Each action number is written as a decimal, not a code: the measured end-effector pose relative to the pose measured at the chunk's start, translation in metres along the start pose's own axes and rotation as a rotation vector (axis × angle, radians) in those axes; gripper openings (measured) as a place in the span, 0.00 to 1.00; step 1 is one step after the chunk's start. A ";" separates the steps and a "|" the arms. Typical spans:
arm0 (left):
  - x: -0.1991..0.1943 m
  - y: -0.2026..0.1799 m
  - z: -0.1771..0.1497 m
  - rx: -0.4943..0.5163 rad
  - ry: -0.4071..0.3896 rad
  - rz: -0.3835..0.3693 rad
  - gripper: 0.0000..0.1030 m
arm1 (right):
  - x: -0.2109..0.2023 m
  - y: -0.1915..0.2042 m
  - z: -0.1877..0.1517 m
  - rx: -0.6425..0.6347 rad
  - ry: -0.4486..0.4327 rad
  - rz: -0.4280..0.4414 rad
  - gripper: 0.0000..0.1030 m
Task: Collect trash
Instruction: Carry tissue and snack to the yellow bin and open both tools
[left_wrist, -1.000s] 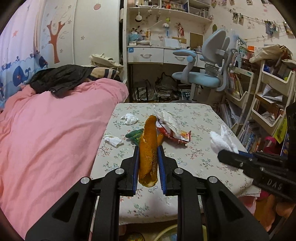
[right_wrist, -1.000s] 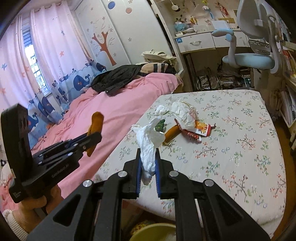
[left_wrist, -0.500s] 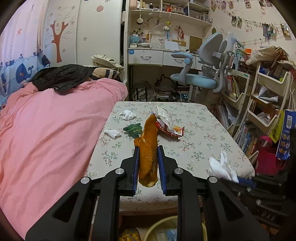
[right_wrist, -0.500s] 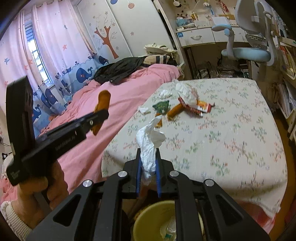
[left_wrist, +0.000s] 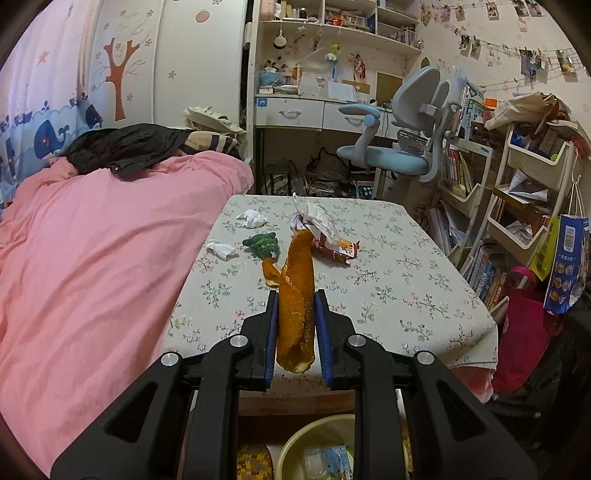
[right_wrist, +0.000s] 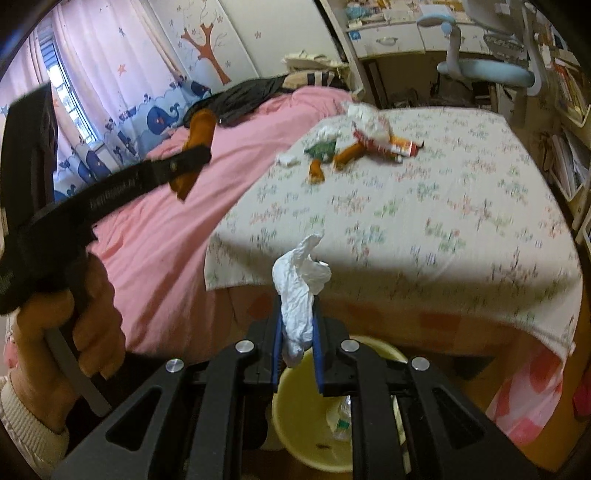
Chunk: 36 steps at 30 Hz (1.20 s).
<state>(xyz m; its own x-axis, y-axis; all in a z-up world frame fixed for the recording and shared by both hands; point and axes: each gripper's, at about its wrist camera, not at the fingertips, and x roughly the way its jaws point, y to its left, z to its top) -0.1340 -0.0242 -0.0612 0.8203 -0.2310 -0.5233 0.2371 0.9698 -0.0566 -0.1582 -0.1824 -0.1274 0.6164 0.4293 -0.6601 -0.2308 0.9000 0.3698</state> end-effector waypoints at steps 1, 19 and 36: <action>0.000 0.000 0.000 0.000 0.001 -0.001 0.18 | 0.001 0.001 -0.003 -0.001 0.013 0.000 0.16; -0.012 -0.008 -0.022 0.012 0.027 -0.010 0.18 | -0.003 -0.011 -0.021 0.058 0.035 -0.065 0.53; -0.009 -0.052 -0.080 0.137 0.275 -0.104 0.29 | -0.044 -0.033 -0.009 0.143 -0.186 -0.211 0.69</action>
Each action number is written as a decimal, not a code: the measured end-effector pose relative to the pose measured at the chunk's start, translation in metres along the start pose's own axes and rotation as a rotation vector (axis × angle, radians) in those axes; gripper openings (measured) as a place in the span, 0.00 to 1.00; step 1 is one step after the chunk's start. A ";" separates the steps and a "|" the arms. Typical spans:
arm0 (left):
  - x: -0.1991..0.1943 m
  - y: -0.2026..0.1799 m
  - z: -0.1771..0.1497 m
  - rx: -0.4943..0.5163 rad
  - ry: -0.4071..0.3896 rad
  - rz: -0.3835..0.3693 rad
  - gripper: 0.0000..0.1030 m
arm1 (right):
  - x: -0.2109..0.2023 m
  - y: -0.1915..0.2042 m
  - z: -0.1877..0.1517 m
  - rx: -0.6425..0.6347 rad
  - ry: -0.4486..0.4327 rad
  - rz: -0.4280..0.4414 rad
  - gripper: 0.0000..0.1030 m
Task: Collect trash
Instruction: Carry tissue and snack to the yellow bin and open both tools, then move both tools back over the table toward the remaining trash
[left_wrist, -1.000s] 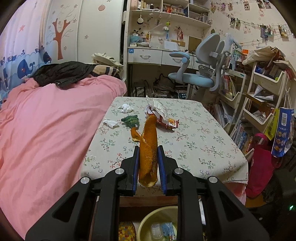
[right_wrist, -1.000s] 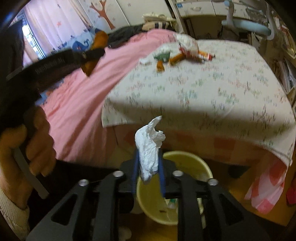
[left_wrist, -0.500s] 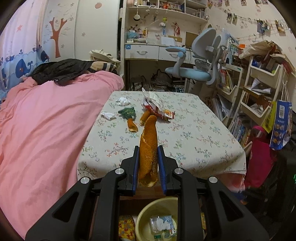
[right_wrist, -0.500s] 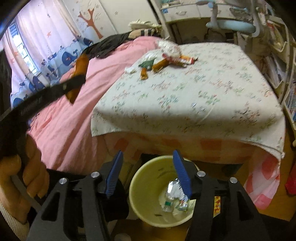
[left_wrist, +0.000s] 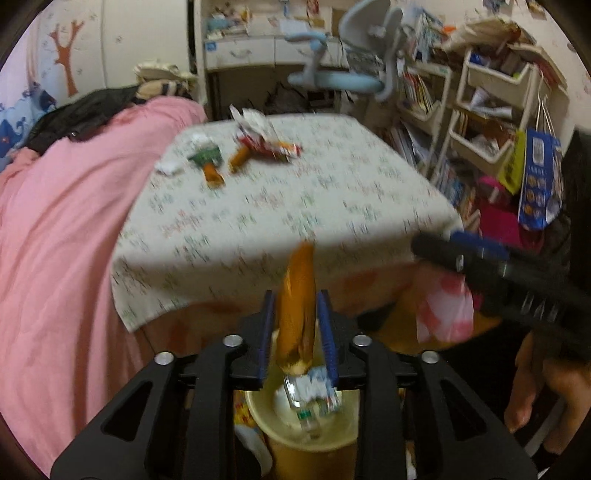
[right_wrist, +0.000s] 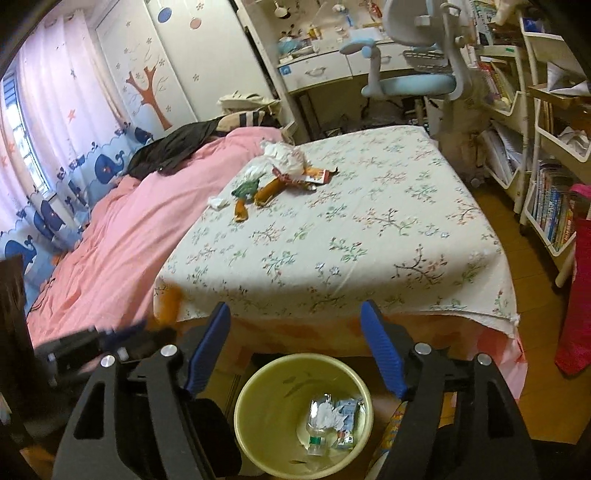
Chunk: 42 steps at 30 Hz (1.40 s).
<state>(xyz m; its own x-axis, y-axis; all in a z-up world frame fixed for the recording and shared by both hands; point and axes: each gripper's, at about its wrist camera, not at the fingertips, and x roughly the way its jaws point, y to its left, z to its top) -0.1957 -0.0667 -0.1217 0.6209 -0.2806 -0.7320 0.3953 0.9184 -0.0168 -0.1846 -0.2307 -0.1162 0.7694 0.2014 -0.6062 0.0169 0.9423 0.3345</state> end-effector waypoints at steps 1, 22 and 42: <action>0.001 -0.002 -0.002 0.003 0.011 0.002 0.37 | -0.001 -0.001 0.000 0.002 -0.006 -0.002 0.69; -0.014 0.010 0.003 -0.050 -0.092 0.107 0.74 | -0.003 -0.002 0.000 -0.006 -0.032 -0.025 0.78; -0.049 0.088 0.081 -0.230 -0.414 0.365 0.91 | -0.010 0.037 0.079 -0.265 -0.211 -0.040 0.89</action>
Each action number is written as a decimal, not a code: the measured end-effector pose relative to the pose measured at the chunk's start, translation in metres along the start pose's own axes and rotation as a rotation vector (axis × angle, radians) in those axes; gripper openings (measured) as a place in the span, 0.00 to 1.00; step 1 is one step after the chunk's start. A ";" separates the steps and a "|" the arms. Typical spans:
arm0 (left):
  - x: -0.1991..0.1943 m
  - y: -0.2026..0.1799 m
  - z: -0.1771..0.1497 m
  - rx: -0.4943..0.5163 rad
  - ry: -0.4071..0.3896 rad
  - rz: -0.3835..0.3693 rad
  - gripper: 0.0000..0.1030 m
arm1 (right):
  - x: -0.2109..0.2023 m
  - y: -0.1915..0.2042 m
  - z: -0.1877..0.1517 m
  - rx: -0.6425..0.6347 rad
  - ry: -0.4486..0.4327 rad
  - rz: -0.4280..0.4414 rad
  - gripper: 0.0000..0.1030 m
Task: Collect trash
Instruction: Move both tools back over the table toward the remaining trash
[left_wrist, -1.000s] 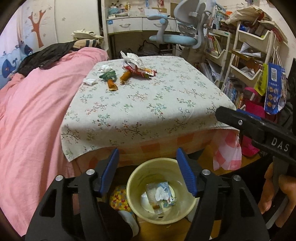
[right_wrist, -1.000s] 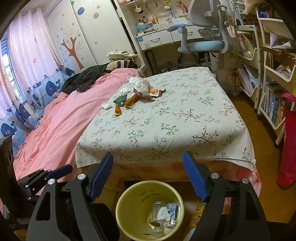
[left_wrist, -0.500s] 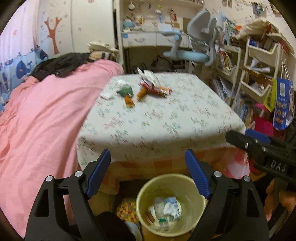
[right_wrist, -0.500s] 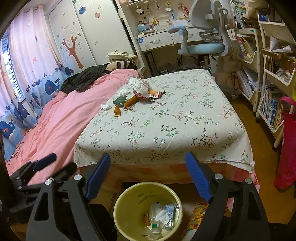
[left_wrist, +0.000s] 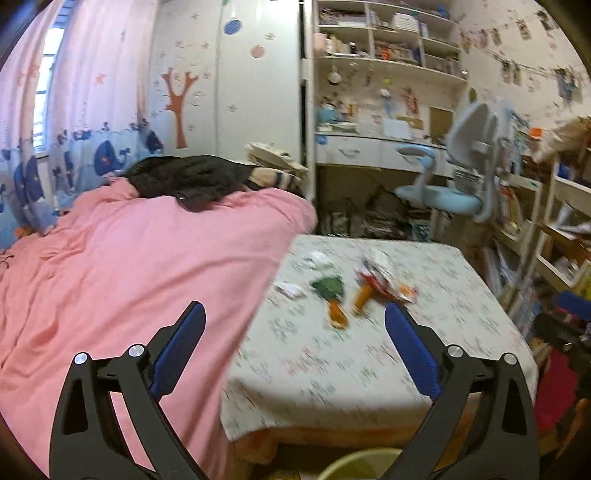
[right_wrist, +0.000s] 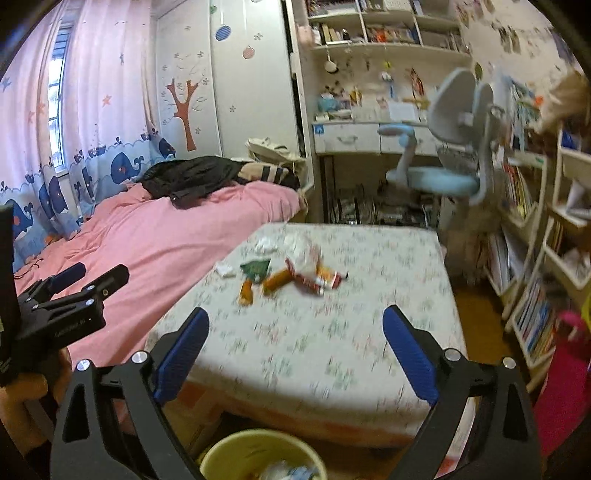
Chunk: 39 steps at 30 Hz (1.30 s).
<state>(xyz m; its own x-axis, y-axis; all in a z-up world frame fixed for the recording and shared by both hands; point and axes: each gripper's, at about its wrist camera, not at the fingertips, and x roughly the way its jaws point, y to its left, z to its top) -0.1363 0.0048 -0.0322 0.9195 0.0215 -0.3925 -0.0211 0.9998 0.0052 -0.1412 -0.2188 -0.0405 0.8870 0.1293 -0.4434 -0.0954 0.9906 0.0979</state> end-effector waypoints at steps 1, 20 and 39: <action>0.006 0.004 0.002 -0.015 -0.001 0.021 0.91 | 0.003 -0.002 0.004 -0.008 -0.008 -0.003 0.89; 0.099 0.004 0.041 -0.079 0.035 0.072 0.92 | 0.068 -0.021 0.020 0.056 0.044 0.006 0.89; 0.099 -0.004 0.037 -0.093 0.071 0.065 0.93 | 0.084 -0.014 0.018 0.033 0.111 0.034 0.89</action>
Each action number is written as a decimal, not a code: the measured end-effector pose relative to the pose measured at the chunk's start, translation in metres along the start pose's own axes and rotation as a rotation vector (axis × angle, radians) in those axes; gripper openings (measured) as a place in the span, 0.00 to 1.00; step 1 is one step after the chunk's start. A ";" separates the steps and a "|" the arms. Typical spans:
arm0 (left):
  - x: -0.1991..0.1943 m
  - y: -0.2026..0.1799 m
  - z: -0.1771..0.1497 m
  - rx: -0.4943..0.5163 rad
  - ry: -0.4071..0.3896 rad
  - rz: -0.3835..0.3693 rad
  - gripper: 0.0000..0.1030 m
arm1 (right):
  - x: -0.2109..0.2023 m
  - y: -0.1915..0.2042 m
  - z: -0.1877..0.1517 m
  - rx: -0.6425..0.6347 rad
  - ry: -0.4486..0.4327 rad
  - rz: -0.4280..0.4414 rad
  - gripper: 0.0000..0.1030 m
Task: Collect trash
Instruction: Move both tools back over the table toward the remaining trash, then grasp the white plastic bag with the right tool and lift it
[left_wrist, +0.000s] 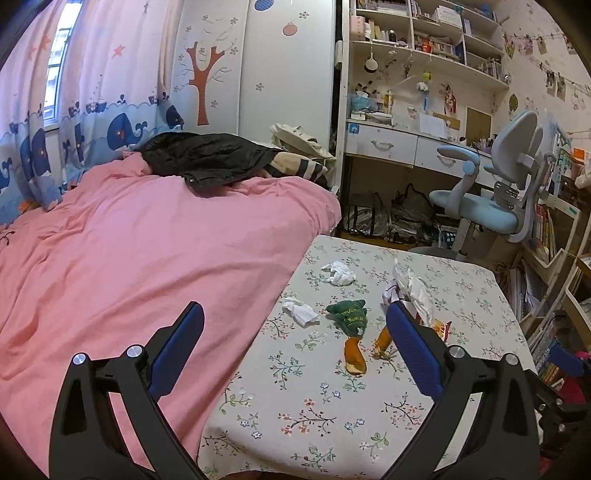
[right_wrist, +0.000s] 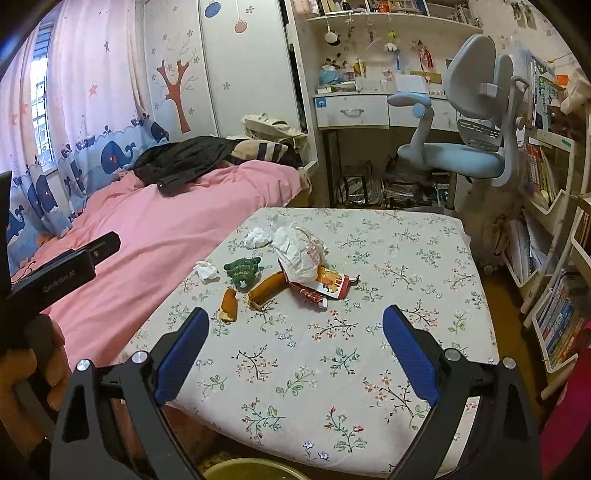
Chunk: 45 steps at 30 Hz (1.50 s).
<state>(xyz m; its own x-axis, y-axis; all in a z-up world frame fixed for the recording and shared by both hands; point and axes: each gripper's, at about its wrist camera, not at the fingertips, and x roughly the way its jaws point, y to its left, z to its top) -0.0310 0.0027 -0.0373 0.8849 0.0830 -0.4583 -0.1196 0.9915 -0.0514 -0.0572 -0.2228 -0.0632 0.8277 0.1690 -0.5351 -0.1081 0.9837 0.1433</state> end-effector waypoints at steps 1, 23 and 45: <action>0.000 0.000 0.000 0.001 0.001 -0.001 0.93 | 0.001 0.000 0.000 -0.001 0.003 -0.001 0.89; 0.072 0.024 0.008 -0.033 0.202 0.050 0.92 | 0.087 0.001 0.023 -0.008 0.049 0.001 0.88; 0.155 -0.039 -0.030 0.158 0.420 -0.040 0.85 | 0.185 -0.044 0.044 0.230 0.174 0.125 0.14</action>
<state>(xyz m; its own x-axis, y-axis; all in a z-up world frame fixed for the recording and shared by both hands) 0.0972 -0.0257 -0.1330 0.6240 0.0288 -0.7809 0.0098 0.9990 0.0446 0.1254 -0.2373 -0.1317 0.7068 0.3156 -0.6331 -0.0597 0.9184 0.3911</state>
